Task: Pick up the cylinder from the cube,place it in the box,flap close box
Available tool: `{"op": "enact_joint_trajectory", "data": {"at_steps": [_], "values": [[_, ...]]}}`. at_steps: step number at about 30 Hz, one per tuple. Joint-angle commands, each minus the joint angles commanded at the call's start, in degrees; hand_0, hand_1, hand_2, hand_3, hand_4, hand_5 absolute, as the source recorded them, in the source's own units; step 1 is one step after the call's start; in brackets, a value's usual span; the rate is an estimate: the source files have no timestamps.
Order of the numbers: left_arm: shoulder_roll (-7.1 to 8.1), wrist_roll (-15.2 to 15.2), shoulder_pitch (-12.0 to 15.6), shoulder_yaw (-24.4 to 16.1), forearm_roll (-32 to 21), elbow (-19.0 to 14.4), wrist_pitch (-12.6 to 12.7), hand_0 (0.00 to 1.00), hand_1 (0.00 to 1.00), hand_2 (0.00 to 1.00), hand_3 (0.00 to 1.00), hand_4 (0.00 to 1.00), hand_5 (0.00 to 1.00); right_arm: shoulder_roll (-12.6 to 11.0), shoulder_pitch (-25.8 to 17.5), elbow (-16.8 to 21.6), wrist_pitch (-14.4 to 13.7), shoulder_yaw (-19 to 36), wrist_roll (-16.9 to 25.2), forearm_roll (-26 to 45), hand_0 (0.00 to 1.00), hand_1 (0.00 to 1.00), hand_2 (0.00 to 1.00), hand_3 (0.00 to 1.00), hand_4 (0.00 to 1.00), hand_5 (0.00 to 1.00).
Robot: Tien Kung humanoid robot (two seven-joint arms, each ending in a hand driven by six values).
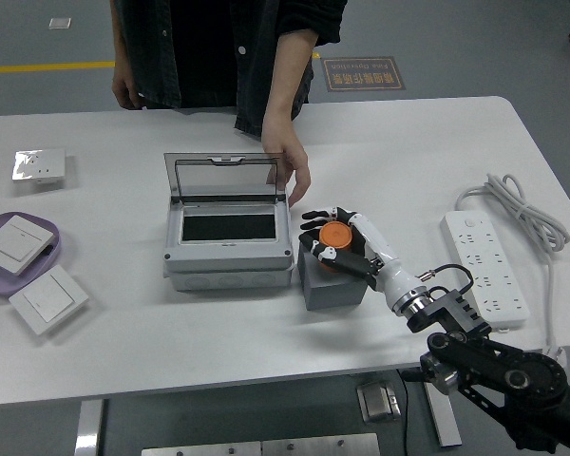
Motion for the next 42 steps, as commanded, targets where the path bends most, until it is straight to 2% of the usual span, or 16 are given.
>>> {"op": "enact_joint_trajectory", "data": {"at_steps": [1,6,7,30,31,36,37,42], "values": [[0.02,0.0,0.0,0.0,0.0,0.0,0.0,0.613,0.630,0.605,0.638,0.722,0.197,0.0,0.0,0.0,0.0,0.0,0.0,0.0,0.689,0.624,0.612,0.623,0.771,0.178],[0.09,0.0,0.0,-0.1,0.2,0.0,0.0,0.613,0.630,0.605,0.638,0.722,0.197,0.0,0.0,0.0,-0.1,-0.2,-0.1,-0.2,0.689,0.624,0.612,0.623,0.771,0.178],[0.11,0.0,0.0,-0.1,0.2,0.0,0.0,0.613,0.630,0.605,0.638,0.721,0.197,0.0,0.0,0.0,-0.1,-0.2,-0.1,-0.2,0.696,0.626,0.613,0.633,0.699,0.008],[0.18,-0.1,-0.2,0.0,0.3,0.0,0.1,0.614,0.629,0.605,0.637,0.718,0.188,0.1,0.1,-0.5,-0.2,-0.6,0.7,2.0,0.686,0.634,0.604,0.629,0.634,0.002],[0.19,-0.1,-0.3,0.0,0.3,0.0,0.1,0.613,0.629,0.604,0.637,0.717,0.186,0.1,0.1,-0.6,-0.2,-0.7,0.8,2.1,0.696,0.638,0.596,0.627,0.372,0.002],[0.24,-0.1,-0.4,0.0,0.3,0.0,0.1,0.613,0.629,0.604,0.637,0.717,0.186,0.1,0.1,-0.5,-0.3,-0.8,1.0,2.4,0.696,0.638,0.596,0.627,0.372,0.002],[0.24,-0.1,-0.4,0.0,0.3,0.0,0.1,0.614,0.629,0.605,0.638,0.717,0.183,0.1,0.1,-0.5,-0.3,-0.8,1.0,2.4,0.718,0.609,0.541,0.575,0.155,0.002],[0.25,-0.1,-0.4,0.0,0.3,0.0,0.0,0.614,0.629,0.605,0.638,0.717,0.183,0.1,0.2,-0.5,-0.5,-0.9,1.0,2.8,0.718,0.609,0.541,0.575,0.155,0.002]]}}
